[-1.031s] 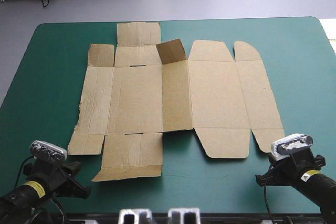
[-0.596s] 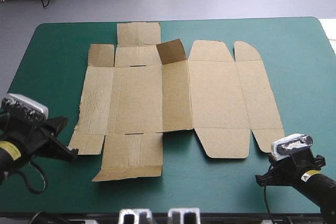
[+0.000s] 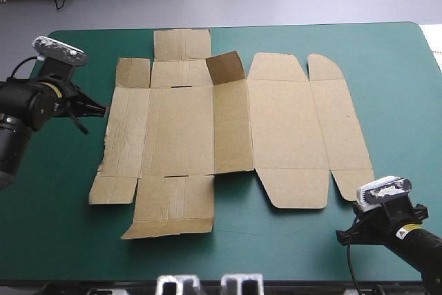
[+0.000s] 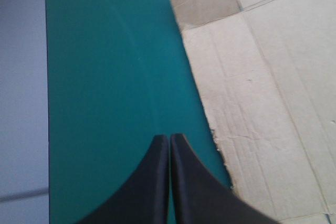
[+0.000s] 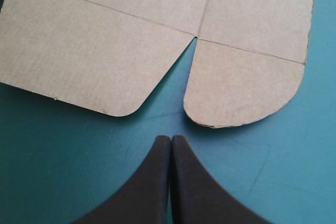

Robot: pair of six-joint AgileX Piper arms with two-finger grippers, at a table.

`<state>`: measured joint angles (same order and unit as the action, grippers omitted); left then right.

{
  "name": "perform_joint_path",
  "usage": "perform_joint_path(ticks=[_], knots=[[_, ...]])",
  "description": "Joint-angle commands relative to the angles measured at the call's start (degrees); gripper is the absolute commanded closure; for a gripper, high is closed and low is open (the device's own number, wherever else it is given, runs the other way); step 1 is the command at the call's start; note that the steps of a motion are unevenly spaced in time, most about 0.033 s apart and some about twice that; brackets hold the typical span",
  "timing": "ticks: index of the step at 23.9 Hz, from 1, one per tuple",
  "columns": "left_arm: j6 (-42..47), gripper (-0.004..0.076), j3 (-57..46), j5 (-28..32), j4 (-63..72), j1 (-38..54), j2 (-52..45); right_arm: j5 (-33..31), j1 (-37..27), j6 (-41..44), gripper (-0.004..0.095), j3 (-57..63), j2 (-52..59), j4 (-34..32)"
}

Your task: Fold the box

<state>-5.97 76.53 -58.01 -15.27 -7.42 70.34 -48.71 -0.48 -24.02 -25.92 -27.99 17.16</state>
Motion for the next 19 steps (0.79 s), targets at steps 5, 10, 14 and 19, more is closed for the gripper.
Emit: perform_joint_path(ticks=[5, 10, 14, 19], knots=[[-13.1, 0.071, 2.5, -4.3, 37.6, 31.8, 7.8, 2.9, 0.1, 0.0, 0.0931, -2.0, -0.4, 0.4], [-17.2, 0.0712, 2.5, -15.4, 46.9, 38.5, 15.4, 3.2, 0.1, 0.0, 0.0932, -1.9, -0.4, -0.1], [-17.2, 0.0712, 2.5, -15.3, 48.5, 38.3, 18.9, 3.2, 0.1, 0.0, 0.0932, -1.9, -0.4, -0.1], [-17.2, 0.0711, 2.5, -15.4, 46.6, 38.3, 21.9, 3.2, 0.1, 0.0, 0.0933, -1.9, -0.4, -0.1]])
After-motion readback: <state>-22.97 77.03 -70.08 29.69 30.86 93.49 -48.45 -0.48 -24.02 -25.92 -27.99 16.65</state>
